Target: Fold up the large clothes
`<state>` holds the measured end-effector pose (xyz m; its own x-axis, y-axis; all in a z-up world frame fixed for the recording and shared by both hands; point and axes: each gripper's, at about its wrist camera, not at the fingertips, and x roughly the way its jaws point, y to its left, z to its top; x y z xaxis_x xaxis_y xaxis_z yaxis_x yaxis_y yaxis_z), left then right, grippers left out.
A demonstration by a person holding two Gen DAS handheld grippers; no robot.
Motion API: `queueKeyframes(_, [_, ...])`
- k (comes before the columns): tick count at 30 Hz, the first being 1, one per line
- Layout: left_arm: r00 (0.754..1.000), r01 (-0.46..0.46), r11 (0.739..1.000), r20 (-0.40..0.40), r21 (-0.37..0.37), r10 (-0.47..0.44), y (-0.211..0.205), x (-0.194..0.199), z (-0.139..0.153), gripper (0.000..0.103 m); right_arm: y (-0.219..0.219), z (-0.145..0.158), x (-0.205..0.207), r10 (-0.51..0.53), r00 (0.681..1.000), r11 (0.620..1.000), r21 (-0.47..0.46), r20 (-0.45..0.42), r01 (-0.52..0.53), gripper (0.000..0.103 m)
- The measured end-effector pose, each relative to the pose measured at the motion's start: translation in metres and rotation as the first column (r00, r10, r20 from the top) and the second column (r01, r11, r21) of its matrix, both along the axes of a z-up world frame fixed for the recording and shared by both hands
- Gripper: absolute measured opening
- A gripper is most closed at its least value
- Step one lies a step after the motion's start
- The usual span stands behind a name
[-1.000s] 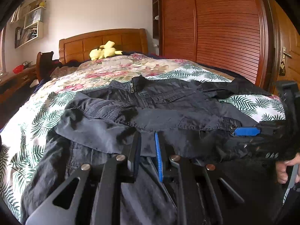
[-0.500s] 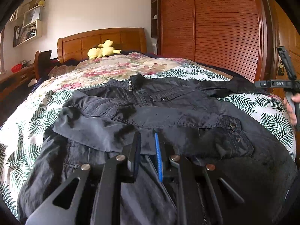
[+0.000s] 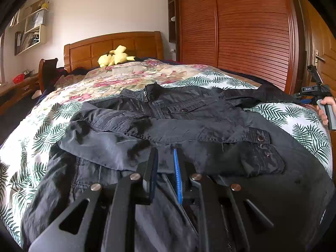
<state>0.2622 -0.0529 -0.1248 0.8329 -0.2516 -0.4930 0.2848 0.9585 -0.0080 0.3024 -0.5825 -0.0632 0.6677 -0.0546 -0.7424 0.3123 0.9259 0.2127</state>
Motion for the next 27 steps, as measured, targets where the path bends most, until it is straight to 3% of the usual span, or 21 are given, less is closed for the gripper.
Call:
queueKeyframes(8, [1.000,0.000,1.000,0.000,0.000,0.000,-0.001,0.000,0.000,0.012,-0.042,-0.020,0.017,-0.111,0.993,0.985,0.133,-0.029,0.114,0.070])
queueKeyframes(12, [1.000,0.001,1.000,0.001,0.001,-0.001,-0.001,0.000,0.000,0.012,-0.047,-0.019,0.032,-0.143,0.989,0.982,0.119,-0.034,0.146,0.068])
queueKeyframes(13, [1.000,0.001,1.000,0.000,0.002,-0.001,-0.001,0.000,-0.001,0.012,-0.049,-0.018,0.037,-0.156,0.987,0.982,0.100,-0.036,0.159,0.057])
queueKeyframes(14, [1.000,0.002,1.000,0.000,0.002,-0.002,-0.001,0.000,-0.001,0.012,-0.050,-0.017,0.042,-0.175,0.984,0.982,0.068,-0.045,0.178,0.038])
queueKeyframes(16, [1.000,0.004,1.000,0.002,0.004,-0.004,-0.001,-0.001,0.000,0.012,-0.052,-0.017,0.048,-0.199,0.978,0.979,0.018,-0.056,0.201,0.017])
queueKeyframes(17, [1.000,0.006,1.000,0.003,0.002,-0.006,0.000,-0.002,0.001,0.012,-0.053,-0.015,0.051,-0.200,0.978,0.980,0.005,-0.051,0.201,0.012])
queueKeyframes(21, [1.000,0.016,1.000,0.012,-0.014,-0.016,0.004,-0.005,0.005,0.012,-0.034,0.015,0.049,-0.168,0.985,0.984,-0.060,0.036,0.170,0.009])
queueKeyframes(27, [0.999,0.040,0.999,0.024,-0.005,-0.040,0.006,-0.016,0.018,0.012,0.037,0.082,0.043,0.005,0.993,0.990,-0.137,0.121,0.011,0.008])
